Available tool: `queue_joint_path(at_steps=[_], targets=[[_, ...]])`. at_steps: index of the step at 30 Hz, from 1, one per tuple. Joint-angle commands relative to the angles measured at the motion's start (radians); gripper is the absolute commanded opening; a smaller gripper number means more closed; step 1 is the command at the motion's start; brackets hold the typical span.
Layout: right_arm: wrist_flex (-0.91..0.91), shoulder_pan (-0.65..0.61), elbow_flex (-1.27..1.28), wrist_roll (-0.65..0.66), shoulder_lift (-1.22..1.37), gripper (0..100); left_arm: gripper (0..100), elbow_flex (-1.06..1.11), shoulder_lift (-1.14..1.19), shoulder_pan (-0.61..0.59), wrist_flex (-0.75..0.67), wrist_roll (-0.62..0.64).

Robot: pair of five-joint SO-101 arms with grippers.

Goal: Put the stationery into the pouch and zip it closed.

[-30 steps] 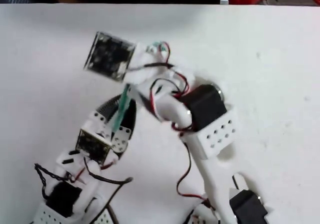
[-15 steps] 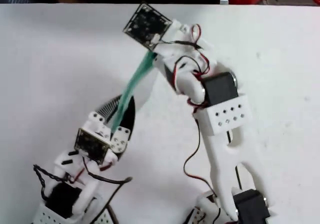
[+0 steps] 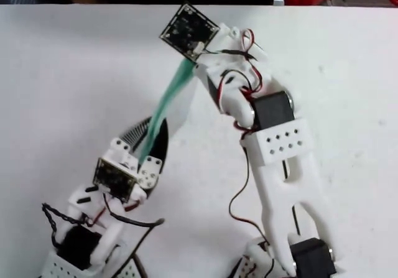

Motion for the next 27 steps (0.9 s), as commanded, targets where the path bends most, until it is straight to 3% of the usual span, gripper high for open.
queue_joint_path(at_steps=[1, 5, 12, 19, 27], targets=[[-0.008, 0.087, -0.029, -0.137, -0.044, 5.0, 2, -0.008, 0.010, -0.007, 0.011, 0.017], [0.268, 0.010, -0.157, -0.430, -0.160, 29.4, 2, -0.006, 0.010, -0.007, 0.002, 0.017], [0.662, -0.272, -0.425, -0.902, -0.226, 31.8, 2, -0.006, 0.010, -0.007, 0.006, 0.017], [0.674, -0.426, -0.470, -1.149, -0.064, 31.7, 2, 0.005, 0.010, -0.007, 0.028, 0.017], [0.581, -0.406, -0.470, -1.295, 0.139, 31.6, 2, 0.006, 0.010, -0.007, 0.029, 0.011]])
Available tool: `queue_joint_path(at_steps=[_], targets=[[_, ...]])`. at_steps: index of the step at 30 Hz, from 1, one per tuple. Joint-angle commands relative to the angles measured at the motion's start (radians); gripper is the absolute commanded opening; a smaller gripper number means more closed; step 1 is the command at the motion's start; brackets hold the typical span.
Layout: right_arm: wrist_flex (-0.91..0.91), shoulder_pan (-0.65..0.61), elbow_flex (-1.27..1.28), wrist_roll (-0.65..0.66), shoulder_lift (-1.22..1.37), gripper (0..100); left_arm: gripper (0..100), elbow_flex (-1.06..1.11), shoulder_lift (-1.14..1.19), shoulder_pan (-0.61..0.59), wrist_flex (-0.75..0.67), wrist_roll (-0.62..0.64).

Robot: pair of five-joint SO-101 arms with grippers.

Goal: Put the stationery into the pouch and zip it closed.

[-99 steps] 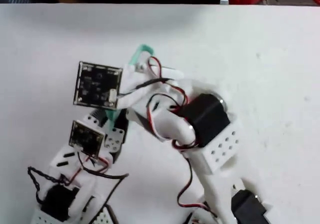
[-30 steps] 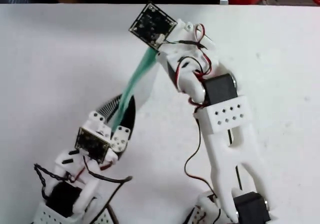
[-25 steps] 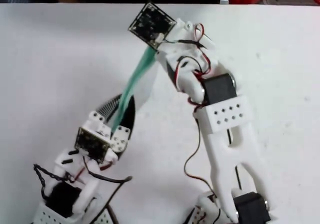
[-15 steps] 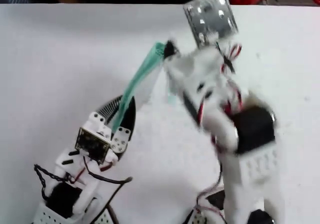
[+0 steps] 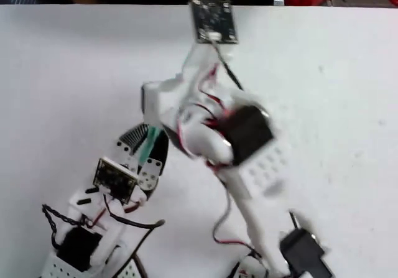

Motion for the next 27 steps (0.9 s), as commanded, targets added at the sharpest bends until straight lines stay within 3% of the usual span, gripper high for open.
queue_joint_path(at_steps=[1, 3, 6, 8, 10, 12, 14, 16, 20, 24, 27], targets=[[-0.074, 0.036, -0.032, -0.028, 0.048, 31.4, 2, 0.005, 0.010, -0.013, 0.018, 0.008], [-0.099, 0.079, -0.032, -0.028, 0.076, 28.3, 2, 0.003, 0.010, -0.033, 0.025, 0.012], [-0.102, 0.140, -0.032, -0.014, 0.108, 9.8, 2, 0.003, 0.010, -0.053, 0.025, 0.012], [-0.128, 0.177, -0.031, 0.094, 0.131, 0.8, 3, 0.003, 0.010, -0.053, 0.028, 0.012], [-0.157, 0.196, -0.031, 0.238, 0.154, 3.6, 7, -0.003, 0.010, -0.053, 0.031, 0.014], [-0.166, 0.208, -0.026, 0.350, 0.185, 1.5, 18, -0.006, 0.010, -0.053, 0.074, 0.020], [-0.130, 0.231, -0.031, 0.408, 0.217, 1.8, 24, -0.032, 0.010, -0.053, 0.129, 0.106], [-0.105, 0.254, -0.031, 0.462, 0.236, 1.8, 25, -0.092, 0.010, -0.054, 0.206, 0.160], [-0.128, 0.355, -0.025, 0.600, 0.260, 1.8, 25, -0.221, 0.010, -0.145, 0.315, 0.150], [-0.133, 0.472, -0.021, 0.683, 0.312, 1.8, 25, -0.236, 0.010, -0.302, 0.270, 0.163], [-0.133, 0.558, -0.021, 0.738, 0.387, 1.8, 25, -0.186, 0.010, -0.377, 0.198, 0.245]])
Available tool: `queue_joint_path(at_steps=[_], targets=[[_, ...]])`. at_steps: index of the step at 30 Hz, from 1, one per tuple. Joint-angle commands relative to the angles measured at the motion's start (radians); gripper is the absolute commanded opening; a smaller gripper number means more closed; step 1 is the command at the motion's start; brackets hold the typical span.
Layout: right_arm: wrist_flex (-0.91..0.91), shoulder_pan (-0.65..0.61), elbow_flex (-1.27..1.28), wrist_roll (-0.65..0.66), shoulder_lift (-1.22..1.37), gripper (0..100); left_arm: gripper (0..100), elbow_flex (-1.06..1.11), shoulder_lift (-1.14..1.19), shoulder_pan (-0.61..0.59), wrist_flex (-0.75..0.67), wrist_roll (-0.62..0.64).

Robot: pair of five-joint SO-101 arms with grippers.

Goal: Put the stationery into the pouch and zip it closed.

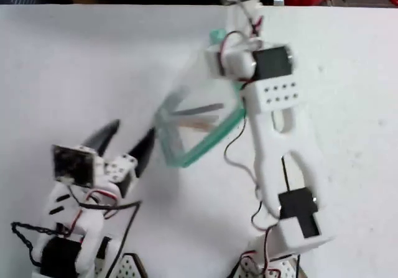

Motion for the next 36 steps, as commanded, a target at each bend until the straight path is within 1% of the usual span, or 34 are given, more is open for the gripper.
queue_joint_path(at_steps=[1, 4, 8, 9, 11, 13, 15, 17, 20, 23, 24, 25, 29, 30, 31, 33, 36], targets=[[-0.002, 0.088, 0.000, 0.069, 0.091, 1.8, 25, 0.021, 0.008, -0.114, -0.112, 0.103], [0.022, 0.130, 0.000, 0.078, 0.185, 1.8, 25, 0.083, 0.010, -0.127, -0.187, 0.109], [0.021, 0.128, 0.000, 0.072, 0.308, 1.8, 25, 0.121, 0.015, -0.128, -0.250, 0.107], [0.019, 0.125, 0.000, 0.054, 0.328, 1.8, 25, 0.121, 0.015, -0.128, -0.252, 0.106], [0.024, 0.122, 0.000, -0.025, 0.357, 1.8, 25, 0.121, 0.016, -0.125, -0.249, 0.075], [0.024, 0.133, 0.015, -0.101, 0.363, 1.8, 25, 0.121, 0.016, -0.125, -0.247, 0.063], [0.019, 0.148, 0.052, -0.141, 0.354, 1.8, 25, 0.123, 0.016, -0.125, -0.247, 0.061], [0.018, 0.159, 0.101, -0.147, 0.335, 1.8, 25, 0.130, 0.016, -0.124, -0.249, 0.061], [-0.016, 0.199, 0.201, -0.150, 0.291, 1.8, 25, 0.153, 0.016, -0.090, -0.255, 0.057], [-0.071, 0.213, 0.305, -0.135, 0.240, 2.7, 25, 0.160, 0.016, -0.039, -0.252, -0.008], [-0.071, 0.206, 0.333, -0.103, 0.220, 5.4, 25, 0.160, 0.016, -0.022, -0.247, -0.029], [-0.061, 0.188, 0.354, -0.063, 0.202, 10.4, 25, 0.160, 0.018, -0.007, -0.245, -0.048], [0.050, 0.122, 0.396, 0.043, 0.107, 39.5, 25, 0.112, 0.099, 0.005, -0.213, -0.075], [0.082, 0.111, 0.397, 0.069, 0.079, 45.1, 25, 0.092, 0.140, 0.002, -0.212, -0.075], [0.113, 0.105, 0.396, 0.089, 0.045, 48.8, 25, 0.064, 0.193, -0.002, -0.212, -0.077], [0.159, 0.105, 0.388, 0.117, -0.035, 49.8, 25, -0.006, 0.306, -0.035, -0.184, -0.077], [0.213, 0.142, 0.359, 0.144, -0.200, 44.3, 25, -0.158, 0.476, -0.094, -0.101, -0.077]])
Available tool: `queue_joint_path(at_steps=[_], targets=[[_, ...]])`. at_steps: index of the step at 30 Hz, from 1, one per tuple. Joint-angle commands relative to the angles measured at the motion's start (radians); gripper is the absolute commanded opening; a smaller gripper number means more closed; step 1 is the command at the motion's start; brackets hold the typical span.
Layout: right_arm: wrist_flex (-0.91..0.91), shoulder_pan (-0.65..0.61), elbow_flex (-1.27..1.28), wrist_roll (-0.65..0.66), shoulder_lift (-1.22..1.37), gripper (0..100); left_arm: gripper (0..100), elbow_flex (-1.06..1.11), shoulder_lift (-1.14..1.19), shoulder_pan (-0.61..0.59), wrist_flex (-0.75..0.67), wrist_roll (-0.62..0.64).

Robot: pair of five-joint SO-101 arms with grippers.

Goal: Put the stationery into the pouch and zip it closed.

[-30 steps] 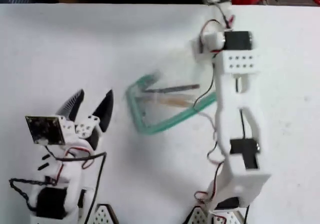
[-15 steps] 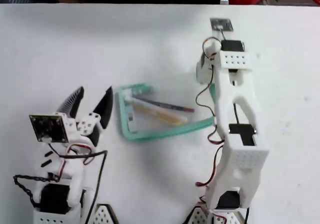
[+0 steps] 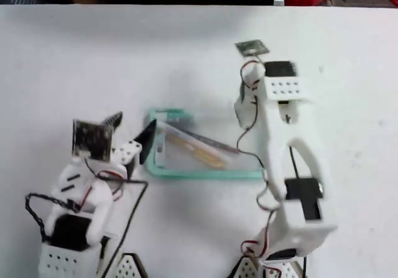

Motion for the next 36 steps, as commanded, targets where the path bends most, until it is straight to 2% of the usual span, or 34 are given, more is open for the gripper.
queue_joint_path(at_steps=[1, 4, 6, 7, 9, 11, 15, 17, 20, 27, 31, 36], targets=[[0.064, 0.035, -0.054, 0.048, -0.245, 40.0, 25, -0.265, 0.263, -0.081, 0.124, -0.008], [0.090, 0.065, -0.064, 0.086, -0.430, 19.0, 24, -0.456, 0.383, -0.094, 0.301, -0.095], [0.091, 0.070, -0.063, 0.086, -0.536, 1.2, 17, -0.583, 0.440, -0.096, 0.411, -0.172], [0.091, 0.070, -0.063, 0.083, -0.588, 1.2, 12, -0.649, 0.460, -0.097, 0.462, -0.192], [0.093, 0.064, -0.063, 0.080, -0.690, 9.3, 1, -0.761, 0.478, -0.097, 0.540, -0.221], [0.093, 0.062, -0.063, 0.078, -0.796, 9.5, 5, -0.844, 0.467, -0.097, 0.618, -0.226], [0.094, 0.062, -0.028, 0.078, -1.010, 1.0, 2, -0.910, 0.374, -0.097, 0.730, -0.235], [0.088, 0.062, 0.034, 0.078, -1.122, 2.7, 3, -0.902, 0.280, -0.097, 0.760, -0.236], [0.071, 0.016, 0.144, 0.083, -1.291, 1.6, 3, -0.862, 0.093, -0.097, 0.761, -0.242], [-0.008, -0.209, 0.396, 0.080, -1.705, 1.7, 3, -0.655, -0.294, -0.097, 0.718, -0.293], [-0.051, -0.260, 0.519, 0.087, -1.911, 1.7, 3, -0.635, -0.278, -0.097, 0.741, -0.298], [0.010, -0.260, 0.559, 0.086, -1.876, 1.7, 3, -0.555, -0.280, -0.097, 0.660, -0.339]])
